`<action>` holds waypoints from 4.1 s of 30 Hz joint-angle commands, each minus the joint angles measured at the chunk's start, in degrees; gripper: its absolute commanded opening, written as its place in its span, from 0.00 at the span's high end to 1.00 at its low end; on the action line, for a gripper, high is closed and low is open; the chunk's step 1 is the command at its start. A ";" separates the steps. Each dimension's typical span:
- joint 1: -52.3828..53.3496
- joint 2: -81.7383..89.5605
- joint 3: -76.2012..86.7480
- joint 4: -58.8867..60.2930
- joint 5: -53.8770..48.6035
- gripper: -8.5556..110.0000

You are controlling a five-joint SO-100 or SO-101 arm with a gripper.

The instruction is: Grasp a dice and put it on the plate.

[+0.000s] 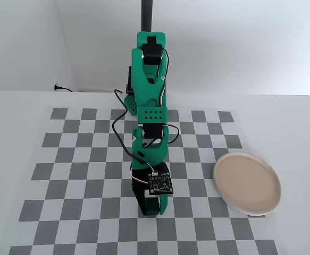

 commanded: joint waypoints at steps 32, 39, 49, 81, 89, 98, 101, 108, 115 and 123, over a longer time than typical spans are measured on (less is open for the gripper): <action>-35.51 15.73 -19.16 12.39 10.99 0.96; -40.43 17.49 -19.07 17.75 13.36 0.96; -39.90 8.70 -19.51 8.96 11.87 0.96; -39.37 -1.49 -27.33 8.88 16.26 0.74; -37.79 1.32 -27.33 9.58 15.38 0.78; -34.63 7.12 -27.33 14.50 15.21 0.96; -32.34 8.35 -27.16 16.52 15.03 0.96; -26.54 10.99 -26.89 19.86 15.38 0.96; -21.80 14.68 -25.66 23.20 15.82 0.96; -17.84 22.32 -15.03 18.19 17.40 0.96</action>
